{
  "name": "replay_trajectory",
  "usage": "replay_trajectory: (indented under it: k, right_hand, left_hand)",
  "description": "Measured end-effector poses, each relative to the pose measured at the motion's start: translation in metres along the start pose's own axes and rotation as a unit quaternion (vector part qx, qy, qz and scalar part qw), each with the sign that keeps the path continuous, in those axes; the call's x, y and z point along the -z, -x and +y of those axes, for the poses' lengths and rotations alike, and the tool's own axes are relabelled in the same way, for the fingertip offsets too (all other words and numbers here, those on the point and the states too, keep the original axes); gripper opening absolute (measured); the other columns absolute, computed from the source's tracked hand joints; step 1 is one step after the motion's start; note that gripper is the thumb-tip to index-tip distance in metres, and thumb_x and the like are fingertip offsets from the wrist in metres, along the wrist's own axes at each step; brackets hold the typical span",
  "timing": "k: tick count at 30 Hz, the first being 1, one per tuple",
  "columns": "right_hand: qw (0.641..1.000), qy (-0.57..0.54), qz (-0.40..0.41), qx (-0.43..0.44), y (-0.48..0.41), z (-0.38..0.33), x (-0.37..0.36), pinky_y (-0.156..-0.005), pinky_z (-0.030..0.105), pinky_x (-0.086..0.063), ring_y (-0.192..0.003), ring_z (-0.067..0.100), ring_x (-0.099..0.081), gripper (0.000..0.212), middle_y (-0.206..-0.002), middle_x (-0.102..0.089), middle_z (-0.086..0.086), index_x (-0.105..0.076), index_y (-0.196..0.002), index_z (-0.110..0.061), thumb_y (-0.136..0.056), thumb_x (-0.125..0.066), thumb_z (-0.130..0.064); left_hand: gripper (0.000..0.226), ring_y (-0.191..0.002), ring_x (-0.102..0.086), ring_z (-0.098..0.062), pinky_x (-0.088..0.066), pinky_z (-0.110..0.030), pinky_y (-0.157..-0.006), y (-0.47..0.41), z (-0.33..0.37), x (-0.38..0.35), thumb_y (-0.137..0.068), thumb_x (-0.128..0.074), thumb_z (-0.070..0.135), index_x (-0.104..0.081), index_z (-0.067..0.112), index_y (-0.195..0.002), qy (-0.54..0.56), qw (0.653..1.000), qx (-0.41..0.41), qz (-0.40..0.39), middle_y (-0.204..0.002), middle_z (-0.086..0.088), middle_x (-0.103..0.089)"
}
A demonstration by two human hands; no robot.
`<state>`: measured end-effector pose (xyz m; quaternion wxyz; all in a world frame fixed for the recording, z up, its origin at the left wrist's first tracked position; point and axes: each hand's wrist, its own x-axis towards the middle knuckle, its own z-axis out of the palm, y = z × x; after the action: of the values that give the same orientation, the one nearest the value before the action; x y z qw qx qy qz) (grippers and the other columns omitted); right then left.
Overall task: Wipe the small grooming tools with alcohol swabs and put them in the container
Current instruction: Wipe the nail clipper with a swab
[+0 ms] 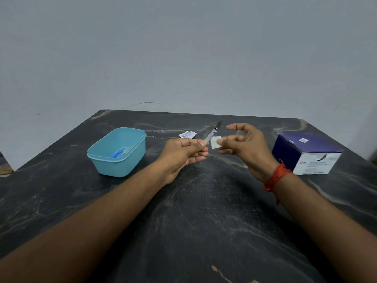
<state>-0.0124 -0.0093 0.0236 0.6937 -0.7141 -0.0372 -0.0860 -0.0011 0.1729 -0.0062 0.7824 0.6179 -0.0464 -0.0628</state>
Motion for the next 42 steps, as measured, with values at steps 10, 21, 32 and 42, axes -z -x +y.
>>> replay_trajectory:
  k: [10, 21, 32, 42]
  right_hand:
    - [1.000, 0.017, -0.009, 0.003, 0.0005, 0.0020, -0.0009, -0.063, 0.030, -0.061, -0.069, 0.027, -0.071, 0.051, -0.087, -0.073, 0.021, -0.050, -0.120, -0.001, -0.078, -0.077, 0.007]
    - [1.000, -0.003, 0.007, 0.007, 0.0009, 0.0008, -0.0019, -0.061, 0.027, -0.060, -0.067, 0.024, -0.071, 0.047, -0.085, -0.073, 0.018, -0.047, -0.116, -0.004, -0.080, -0.075, 0.006]
    - [1.000, -0.006, 0.009, 0.012, 0.0002, 0.0004, -0.0011, -0.063, 0.029, -0.060, -0.069, 0.025, -0.072, 0.047, -0.084, -0.074, 0.015, -0.047, -0.117, -0.005, -0.081, -0.076, 0.003]
    - [1.000, -0.019, -0.005, 0.006, 0.0003, 0.0035, -0.0027, -0.062, 0.030, -0.061, -0.065, 0.027, -0.070, 0.044, -0.082, -0.072, 0.017, -0.046, -0.113, -0.005, -0.081, -0.073, 0.008]
  left_hand:
    - [0.007, -0.078, -0.071, -0.016, -0.061, -0.026, -0.079, 0.0008, -0.0011, -0.0020, -0.089, -0.070, 0.009, -0.075, 0.005, -0.093, -0.033, 0.999, -0.008, -0.005, -0.083, -0.010, -0.074]
    - [0.009, -0.074, -0.071, -0.014, -0.061, -0.024, -0.076, 0.0021, -0.0010, -0.0029, -0.089, -0.069, 0.008, -0.074, 0.003, -0.095, -0.038, 0.999, -0.017, -0.011, -0.083, -0.011, -0.073]
    - [0.010, -0.076, -0.071, -0.015, -0.061, -0.023, -0.074, 0.0027, -0.0010, -0.0034, -0.089, -0.069, 0.008, -0.073, 0.002, -0.097, -0.042, 0.999, -0.018, -0.012, -0.083, -0.012, -0.073]
    - [0.012, -0.075, -0.071, -0.015, -0.061, -0.024, -0.075, 0.0012, -0.0021, -0.0026, -0.090, -0.069, 0.008, -0.073, 0.001, -0.098, -0.044, 0.999, -0.019, -0.008, -0.082, -0.011, -0.073]
